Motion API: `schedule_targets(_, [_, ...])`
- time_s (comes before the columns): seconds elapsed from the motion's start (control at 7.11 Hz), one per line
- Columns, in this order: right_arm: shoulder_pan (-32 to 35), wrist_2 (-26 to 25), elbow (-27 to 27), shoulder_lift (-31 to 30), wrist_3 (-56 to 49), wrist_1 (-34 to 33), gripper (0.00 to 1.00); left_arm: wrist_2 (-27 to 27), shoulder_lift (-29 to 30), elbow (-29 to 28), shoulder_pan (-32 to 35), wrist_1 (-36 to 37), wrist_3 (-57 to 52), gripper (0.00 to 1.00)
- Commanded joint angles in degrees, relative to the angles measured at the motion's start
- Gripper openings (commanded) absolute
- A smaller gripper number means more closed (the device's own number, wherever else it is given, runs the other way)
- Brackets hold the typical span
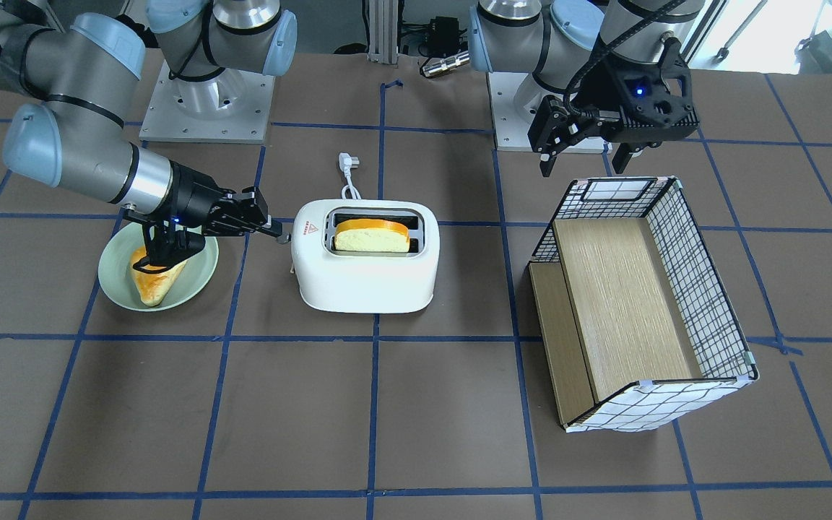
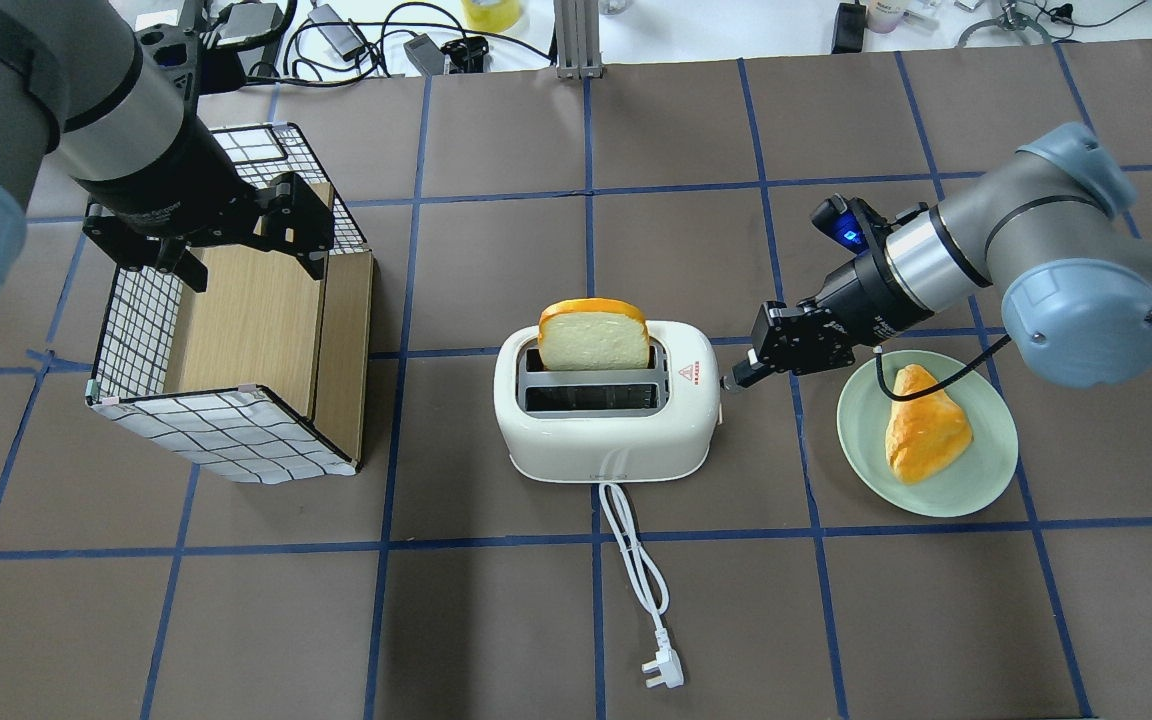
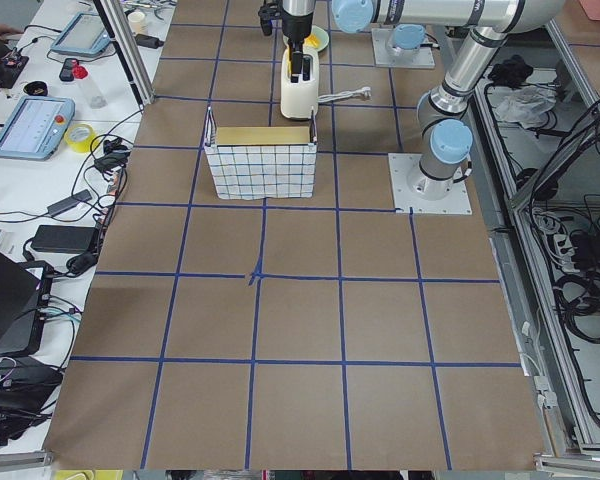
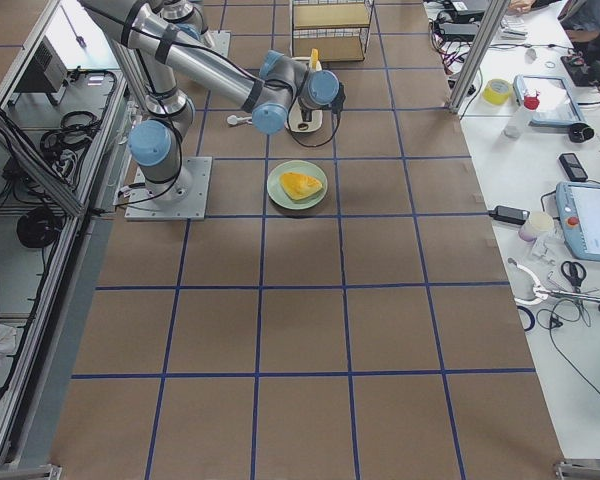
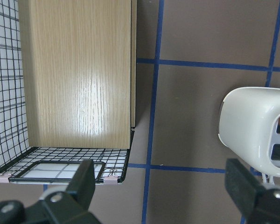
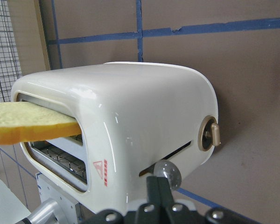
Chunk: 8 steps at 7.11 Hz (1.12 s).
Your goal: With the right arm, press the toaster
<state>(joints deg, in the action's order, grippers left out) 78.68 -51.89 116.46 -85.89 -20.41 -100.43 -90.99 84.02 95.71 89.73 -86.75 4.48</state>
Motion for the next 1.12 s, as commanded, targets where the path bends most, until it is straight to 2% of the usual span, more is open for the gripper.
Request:
schedule_targets(0.0, [0.15,0.21,0.69,0.02,-0.24,-0.03,0.0,0.02,0.0,0.0,0.0,0.0,0.0,1.0])
schedule_targets(0.56, [0.15,0.39,0.78,0.72,-0.5,-0.21,0.0,-0.07,0.0,0.0,0.0,0.0,0.0,1.0])
schedule_targets(0.98, [0.24,0.03,1.13,2.65,-0.59,-3.1,0.0,-0.07,0.0,0.0,0.0,0.0,0.0,1.0])
